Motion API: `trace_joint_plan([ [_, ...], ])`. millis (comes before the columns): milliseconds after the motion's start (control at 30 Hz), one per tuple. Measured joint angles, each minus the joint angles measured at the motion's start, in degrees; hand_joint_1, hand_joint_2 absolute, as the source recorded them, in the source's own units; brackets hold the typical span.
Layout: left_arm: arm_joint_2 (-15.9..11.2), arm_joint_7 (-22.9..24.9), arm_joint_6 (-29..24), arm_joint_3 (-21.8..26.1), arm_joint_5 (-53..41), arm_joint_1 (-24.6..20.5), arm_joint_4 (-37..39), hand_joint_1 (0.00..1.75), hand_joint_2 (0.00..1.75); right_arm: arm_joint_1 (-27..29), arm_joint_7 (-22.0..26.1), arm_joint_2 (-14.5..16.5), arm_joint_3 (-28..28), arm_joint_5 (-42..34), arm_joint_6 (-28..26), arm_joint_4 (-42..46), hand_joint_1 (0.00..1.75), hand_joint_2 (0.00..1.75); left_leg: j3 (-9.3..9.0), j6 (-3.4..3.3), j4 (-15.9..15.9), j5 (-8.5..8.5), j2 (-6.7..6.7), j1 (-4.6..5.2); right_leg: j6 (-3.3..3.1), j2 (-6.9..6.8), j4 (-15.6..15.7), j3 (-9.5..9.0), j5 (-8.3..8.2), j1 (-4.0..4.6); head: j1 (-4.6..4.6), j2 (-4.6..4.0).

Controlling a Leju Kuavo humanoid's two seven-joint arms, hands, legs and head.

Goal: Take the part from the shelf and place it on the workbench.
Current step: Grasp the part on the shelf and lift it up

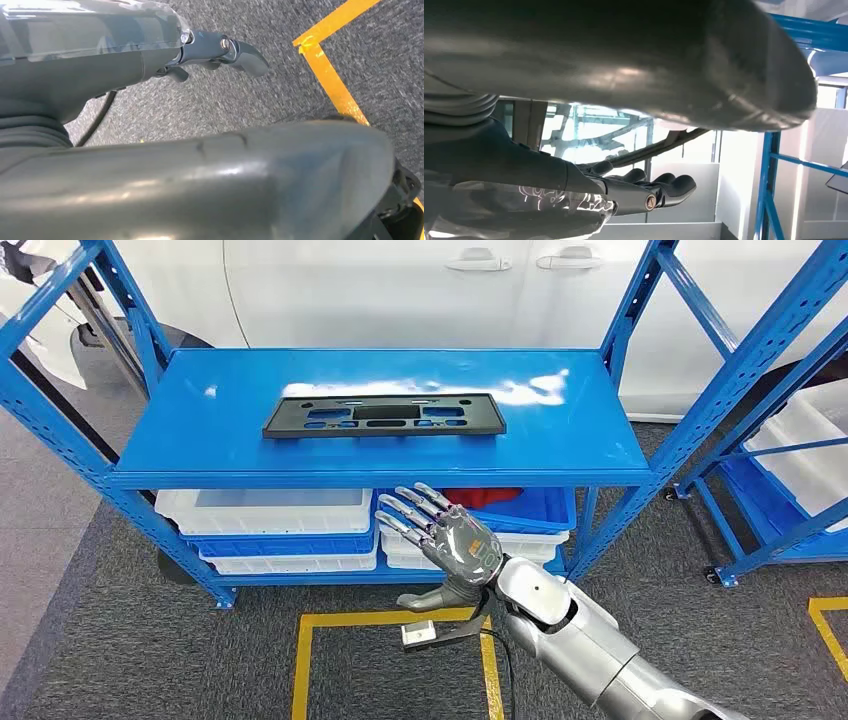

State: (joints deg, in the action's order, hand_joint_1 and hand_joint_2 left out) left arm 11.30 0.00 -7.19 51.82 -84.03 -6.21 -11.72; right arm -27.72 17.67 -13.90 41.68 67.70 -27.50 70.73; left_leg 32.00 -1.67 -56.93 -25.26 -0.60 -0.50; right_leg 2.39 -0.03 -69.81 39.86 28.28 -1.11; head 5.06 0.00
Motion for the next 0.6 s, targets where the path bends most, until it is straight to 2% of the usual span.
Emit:
trace_joint_plan([
  [67, 0.0, -0.01, -0.02, 0.0, 0.07, 0.0, 0.0, 0.0, 0.0, -0.13, 0.07, 0.0, 0.0, -0.14, 0.0, -0.03, 0.0, 0.0, -0.15, 0.24, -0.06, -0.2, -0.04, 0.02, -0.22, 0.01, 4.95, -2.33, -2.09, -0.02, 0.0, 0.0],
  [100, 0.0, -0.03, -0.03, 0.0, 0.12, -0.02, 0.0, 0.0, 0.0, -0.23, 0.15, 0.02, 0.02, -0.28, 0.01, -0.05, 0.0, 0.0, -0.19, 0.5, -0.18, -0.38, -0.08, 0.11, -0.52, 0.02, 8.65, -4.0, -3.47, 0.06, 0.0, 0.0],
  [133, 0.0, -0.07, -0.06, 0.0, 0.15, -0.02, 0.0, 0.0, 0.0, -0.28, 0.26, 0.04, 0.04, -0.42, 0.03, -0.08, 0.0, 0.0, -0.16, 0.77, -0.25, -0.53, -0.08, 0.2, -0.85, 0.04, 11.06, -5.03, -4.12, 0.19, 0.01, 0.0],
  [200, 0.0, -0.16, -0.15, 0.01, 0.16, -0.03, 0.0, 0.0, 0.0, -0.24, 0.47, 0.07, 0.1, -0.69, 0.06, -0.12, 0.0, 0.0, -0.07, 1.33, -0.24, -0.7, -0.08, 0.31, -1.54, 0.08, 12.14, -5.35, -3.94, 0.52, 0.01, 0.0],
  [267, -0.03, -0.27, -0.21, 0.02, 0.15, -0.02, 0.0, 0.0, 0.0, -0.2, 0.55, 0.03, 0.11, -0.91, 0.03, -0.13, 0.0, 0.0, -0.02, 1.93, -0.6, -1.2, -0.01, 0.25, -2.29, 0.06, 12.39, -5.59, -3.87, 0.34, 0.01, 0.0],
  [333, -0.07, -0.39, -0.19, 0.01, 0.13, -0.04, 0.0, 0.0, 0.0, -0.16, 0.56, 0.0, 0.11, -1.04, -0.02, -0.12, 0.0, 0.0, 1.56, 2.35, -4.44, -3.32, 0.1, 0.19, -3.05, -0.01, 12.74, -6.09, -3.77, 0.13, 0.01, 0.0],
  [400, -0.1, -0.44, -0.13, 0.02, 0.09, 0.01, 0.0, 0.0, 0.0, 0.14, 0.56, 0.0, 0.16, -1.08, -0.04, -0.13, 0.0, 0.0, 5.43, 2.59, -12.25, -6.56, 0.17, 0.11, -3.48, -0.08, 12.75, -6.43, -3.48, 0.31, 0.01, 0.0],
  [433, -0.11, -0.44, -0.08, 0.02, 0.07, 0.04, 0.0, 0.0, 0.0, 0.37, 0.55, 0.0, 0.2, -1.09, -0.04, -0.13, 0.0, 0.0, 7.35, 2.67, -15.64, -7.51, 0.17, 0.09, -3.57, -0.08, 12.73, -6.59, -3.34, 0.41, 0.01, 0.0],
  [467, -0.13, -0.44, -0.05, 0.02, 0.03, 0.06, 0.0, 0.0, 0.0, 0.59, 0.55, 0.0, 0.24, -1.09, -0.04, -0.13, 0.0, 0.0, 8.51, 2.69, -17.27, -7.41, 0.17, 0.09, -3.6, -0.07, 12.7, -6.78, -3.16, 0.48, 0.01, 0.0],
  [500, -0.14, -0.44, -0.03, 0.02, 0.0, 0.07, 0.0, 0.0, 0.0, 0.77, 0.53, 0.0, 0.27, -1.09, -0.04, -0.13, 0.0, 0.0, 8.52, 2.63, -16.54, -6.1, 0.17, 0.09, -3.57, -0.03, 12.67, -7.06, -2.94, 0.53, 0.01, 0.0],
  [567, -0.16, -0.43, -0.02, 0.01, -0.04, 0.06, 0.0, 0.0, 0.0, 0.96, 0.46, 0.0, 0.32, -1.09, -0.02, -0.09, 0.0, 0.0, 5.81, 2.28, -9.48, -1.47, 0.2, 0.1, -3.36, 0.04, 12.55, -7.77, -2.34, 0.58, 0.01, 0.0],
  [600, -0.16, -0.39, -0.02, 0.01, -0.05, 0.04, 0.0, 0.0, 0.0, 0.98, 0.4, 0.0, 0.33, -1.06, 0.01, -0.06, 0.0, 0.0, 4.16, 2.07, -5.71, 0.19, 0.22, 0.19, -3.18, 0.07, 12.44, -8.02, -2.04, 0.69, 0.01, 0.0],
])
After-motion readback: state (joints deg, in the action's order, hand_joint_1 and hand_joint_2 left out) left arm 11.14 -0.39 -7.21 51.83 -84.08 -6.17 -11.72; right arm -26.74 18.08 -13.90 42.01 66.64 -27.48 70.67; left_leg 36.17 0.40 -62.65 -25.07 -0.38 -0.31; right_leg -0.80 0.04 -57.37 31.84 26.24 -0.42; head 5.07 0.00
